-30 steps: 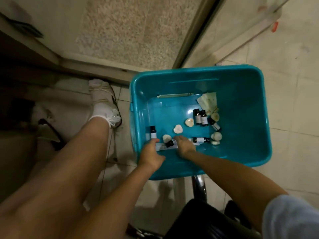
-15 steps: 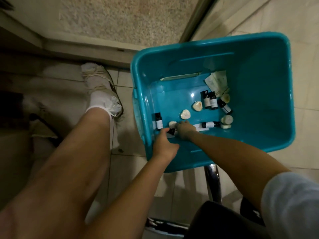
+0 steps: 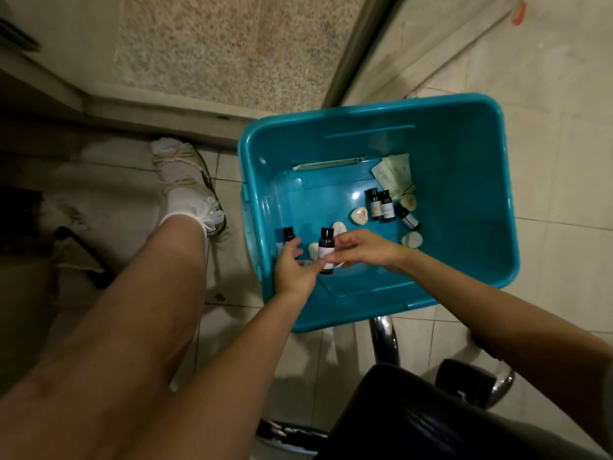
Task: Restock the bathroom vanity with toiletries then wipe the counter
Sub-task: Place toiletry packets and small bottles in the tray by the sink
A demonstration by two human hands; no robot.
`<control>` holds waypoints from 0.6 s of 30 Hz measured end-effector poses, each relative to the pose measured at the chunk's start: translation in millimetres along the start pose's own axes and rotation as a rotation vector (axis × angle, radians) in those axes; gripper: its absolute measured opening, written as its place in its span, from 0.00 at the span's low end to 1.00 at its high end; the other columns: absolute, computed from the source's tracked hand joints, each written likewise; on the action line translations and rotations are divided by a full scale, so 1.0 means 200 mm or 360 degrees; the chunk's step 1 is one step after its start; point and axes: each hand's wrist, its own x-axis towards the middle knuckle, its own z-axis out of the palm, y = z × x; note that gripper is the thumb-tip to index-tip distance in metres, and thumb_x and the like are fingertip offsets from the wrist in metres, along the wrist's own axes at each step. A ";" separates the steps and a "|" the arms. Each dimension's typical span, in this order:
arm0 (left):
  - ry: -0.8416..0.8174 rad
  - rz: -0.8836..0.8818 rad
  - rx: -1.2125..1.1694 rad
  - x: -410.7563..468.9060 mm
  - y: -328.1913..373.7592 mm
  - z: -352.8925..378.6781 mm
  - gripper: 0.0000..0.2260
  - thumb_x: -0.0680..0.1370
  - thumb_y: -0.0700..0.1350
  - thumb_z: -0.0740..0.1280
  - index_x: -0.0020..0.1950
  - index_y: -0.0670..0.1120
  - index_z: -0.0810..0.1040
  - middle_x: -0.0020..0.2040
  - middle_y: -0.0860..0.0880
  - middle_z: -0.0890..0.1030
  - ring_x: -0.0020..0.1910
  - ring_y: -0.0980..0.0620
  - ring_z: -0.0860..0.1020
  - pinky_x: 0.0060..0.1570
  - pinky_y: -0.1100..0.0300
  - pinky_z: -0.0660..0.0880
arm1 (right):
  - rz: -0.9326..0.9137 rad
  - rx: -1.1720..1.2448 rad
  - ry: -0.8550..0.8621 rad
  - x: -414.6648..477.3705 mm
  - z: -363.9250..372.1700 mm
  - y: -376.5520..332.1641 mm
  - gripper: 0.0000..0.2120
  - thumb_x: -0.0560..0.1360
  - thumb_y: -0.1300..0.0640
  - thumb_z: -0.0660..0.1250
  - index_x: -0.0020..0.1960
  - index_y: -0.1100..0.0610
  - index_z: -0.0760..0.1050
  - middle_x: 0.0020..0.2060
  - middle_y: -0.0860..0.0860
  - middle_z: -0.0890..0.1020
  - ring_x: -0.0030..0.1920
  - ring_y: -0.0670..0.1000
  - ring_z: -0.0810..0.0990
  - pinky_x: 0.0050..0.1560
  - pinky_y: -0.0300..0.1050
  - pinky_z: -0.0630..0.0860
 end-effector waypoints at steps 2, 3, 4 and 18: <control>-0.0042 0.0016 -0.0013 -0.01 0.01 0.00 0.25 0.72 0.34 0.71 0.68 0.38 0.70 0.62 0.40 0.76 0.60 0.43 0.76 0.54 0.61 0.71 | -0.0006 0.0040 0.0006 -0.03 -0.01 0.00 0.07 0.74 0.60 0.69 0.50 0.63 0.77 0.40 0.50 0.83 0.40 0.41 0.82 0.43 0.34 0.76; -0.0058 0.0027 0.0001 -0.01 0.01 0.00 0.22 0.72 0.34 0.71 0.65 0.37 0.73 0.60 0.40 0.78 0.58 0.44 0.77 0.52 0.62 0.71 | -0.0015 0.0072 0.0007 -0.04 -0.01 -0.01 0.05 0.75 0.61 0.69 0.49 0.61 0.78 0.39 0.50 0.83 0.40 0.42 0.83 0.43 0.35 0.77; -0.0067 0.0043 0.0017 -0.01 0.01 0.00 0.19 0.72 0.35 0.71 0.62 0.37 0.75 0.58 0.40 0.80 0.56 0.45 0.78 0.49 0.63 0.73 | -0.0022 0.0102 0.0003 -0.05 -0.01 -0.01 0.04 0.75 0.61 0.68 0.49 0.58 0.79 0.39 0.49 0.84 0.40 0.42 0.83 0.42 0.34 0.77; -0.0094 -0.0301 0.0045 0.02 -0.07 0.01 0.10 0.72 0.34 0.70 0.52 0.41 0.77 0.55 0.36 0.80 0.47 0.46 0.78 0.55 0.48 0.76 | 0.0225 0.0215 0.0473 0.30 0.06 0.07 0.15 0.77 0.65 0.64 0.63 0.65 0.72 0.51 0.60 0.78 0.45 0.52 0.77 0.42 0.37 0.72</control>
